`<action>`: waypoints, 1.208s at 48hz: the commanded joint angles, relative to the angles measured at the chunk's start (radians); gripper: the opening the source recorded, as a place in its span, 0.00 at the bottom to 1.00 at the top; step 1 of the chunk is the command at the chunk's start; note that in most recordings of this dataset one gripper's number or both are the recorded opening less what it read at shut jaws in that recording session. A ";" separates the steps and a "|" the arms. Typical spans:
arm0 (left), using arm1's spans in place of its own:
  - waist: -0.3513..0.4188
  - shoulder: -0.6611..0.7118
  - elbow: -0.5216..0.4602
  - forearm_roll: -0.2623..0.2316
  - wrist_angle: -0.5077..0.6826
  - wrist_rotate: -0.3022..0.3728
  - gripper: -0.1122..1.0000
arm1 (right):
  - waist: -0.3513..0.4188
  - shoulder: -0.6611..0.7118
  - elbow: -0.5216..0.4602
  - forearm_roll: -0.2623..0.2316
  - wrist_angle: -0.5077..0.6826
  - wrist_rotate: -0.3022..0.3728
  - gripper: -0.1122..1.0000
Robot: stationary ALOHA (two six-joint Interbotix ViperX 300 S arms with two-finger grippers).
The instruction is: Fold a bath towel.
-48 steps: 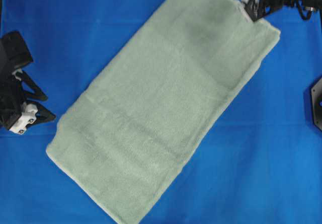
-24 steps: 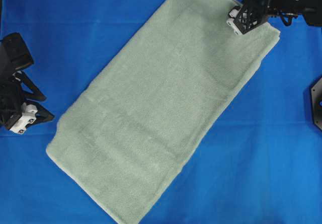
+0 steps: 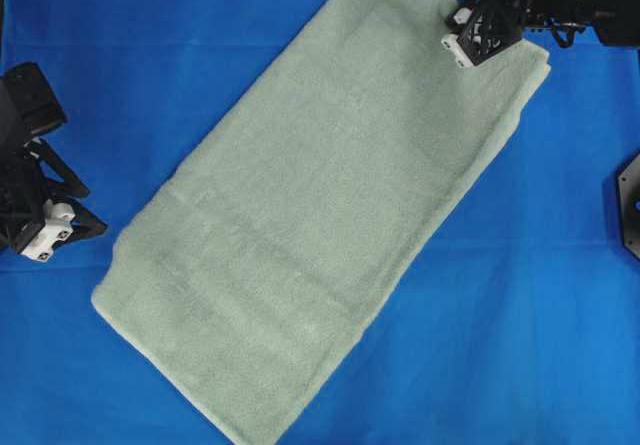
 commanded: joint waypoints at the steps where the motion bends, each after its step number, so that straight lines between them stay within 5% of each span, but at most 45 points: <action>1: 0.003 -0.002 -0.009 -0.002 -0.006 0.000 0.79 | 0.003 -0.006 0.009 -0.003 0.023 -0.002 0.27; 22: 0.003 -0.038 -0.009 -0.002 -0.005 0.002 0.78 | 0.077 -0.255 0.014 0.048 0.166 0.009 0.22; 30: 0.003 -0.052 -0.009 -0.002 -0.005 0.005 0.78 | 0.221 -0.328 -0.008 0.121 0.252 0.026 0.22; 40: 0.003 -0.052 -0.008 0.000 -0.008 0.012 0.78 | 0.476 -0.261 -0.075 0.225 0.318 0.066 0.22; 48: 0.003 -0.052 -0.008 0.000 -0.009 0.015 0.78 | 0.635 -0.144 -0.209 0.236 0.370 0.143 0.22; 58: 0.003 -0.052 -0.003 0.002 -0.014 0.015 0.78 | 0.727 -0.008 -0.376 0.236 0.469 0.167 0.22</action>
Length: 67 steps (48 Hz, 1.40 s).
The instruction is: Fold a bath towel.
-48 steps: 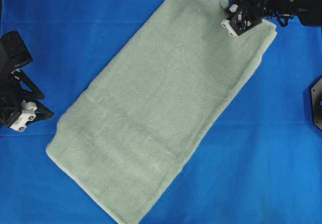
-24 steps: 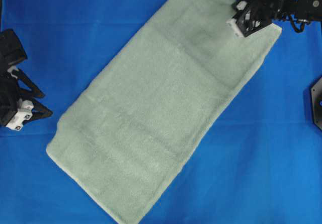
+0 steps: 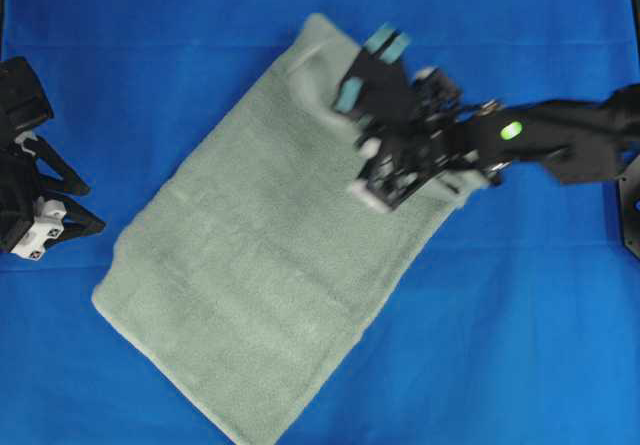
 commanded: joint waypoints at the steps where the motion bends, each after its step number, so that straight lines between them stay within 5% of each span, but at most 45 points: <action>1: 0.003 0.005 -0.005 0.002 -0.008 0.003 0.78 | 0.032 0.038 -0.087 0.003 0.034 -0.002 0.22; 32: 0.003 0.005 -0.002 0.005 -0.009 0.026 0.78 | 0.071 0.127 -0.150 0.034 -0.077 0.017 0.22; 42: 0.003 0.003 -0.005 0.003 -0.040 0.091 0.78 | 0.109 0.106 -0.169 0.023 -0.052 0.018 0.68; 46: 0.002 0.000 -0.011 0.003 -0.057 0.129 0.78 | 0.123 0.067 -0.178 0.015 -0.034 0.018 0.70; 50: -0.014 -0.014 -0.025 0.003 -0.072 0.210 0.78 | 0.137 0.012 -0.175 -0.002 -0.003 0.018 0.68; 54: -0.061 -0.046 -0.044 0.003 -0.098 0.359 0.78 | 0.143 -0.038 -0.164 -0.025 0.029 0.018 0.69; 67: -0.351 -0.052 -0.051 -0.002 -0.288 0.960 0.78 | 0.130 -0.183 -0.034 -0.051 0.083 0.021 0.69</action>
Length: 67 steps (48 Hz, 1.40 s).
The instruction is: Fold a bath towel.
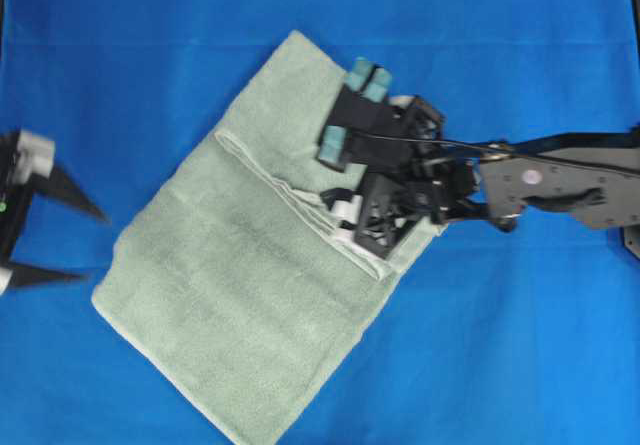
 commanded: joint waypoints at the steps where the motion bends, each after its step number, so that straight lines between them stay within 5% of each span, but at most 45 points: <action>1: -0.091 0.029 -0.018 -0.003 -0.067 0.137 0.78 | -0.009 -0.060 0.031 -0.005 0.000 0.002 0.69; 7: -0.175 0.107 -0.028 -0.011 -0.123 0.319 0.78 | -0.020 -0.100 0.080 -0.002 0.000 0.009 0.69; 12: -0.216 0.218 -0.052 -0.014 -0.158 0.357 0.78 | -0.034 -0.121 0.106 -0.002 0.000 0.025 0.69; 35: -0.219 0.879 -0.354 -0.020 -0.084 0.348 0.78 | -0.060 -0.137 0.126 -0.006 -0.003 0.046 0.69; 56: -0.130 1.028 -0.365 -0.021 -0.120 0.319 0.78 | -0.025 -0.135 0.138 -0.008 -0.026 0.046 0.69; 61: -0.124 1.023 -0.370 -0.021 -0.069 0.319 0.71 | -0.014 -0.137 0.138 -0.008 -0.031 0.046 0.69; 67: -0.120 1.008 -0.373 -0.015 0.008 0.330 0.41 | -0.005 -0.137 0.138 -0.008 -0.034 0.046 0.69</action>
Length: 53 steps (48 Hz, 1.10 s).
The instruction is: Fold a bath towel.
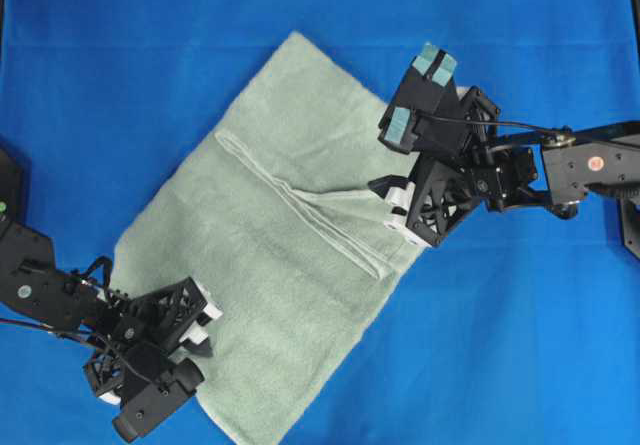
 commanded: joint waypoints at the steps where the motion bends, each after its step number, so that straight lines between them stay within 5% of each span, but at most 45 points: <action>1: 0.014 -0.023 -0.005 0.008 0.058 0.003 0.36 | 0.011 -0.021 -0.009 -0.005 -0.008 -0.002 0.69; 5: 0.028 -0.064 -0.008 0.006 0.115 0.003 0.21 | 0.026 -0.023 -0.009 -0.005 -0.005 -0.002 0.69; 17: 0.072 -0.224 -0.089 0.012 0.295 0.006 0.21 | 0.080 -0.055 0.006 -0.005 0.003 -0.002 0.69; 25: 0.170 -0.275 -0.173 0.037 0.413 0.034 0.21 | 0.109 -0.110 0.048 -0.003 0.017 0.000 0.69; 43: 0.460 -0.161 -0.399 0.029 0.420 0.393 0.21 | 0.106 -0.279 0.176 -0.005 0.055 0.002 0.69; 53: 0.581 -0.043 -0.591 0.020 0.416 0.528 0.21 | 0.104 -0.348 0.215 -0.005 0.104 0.002 0.69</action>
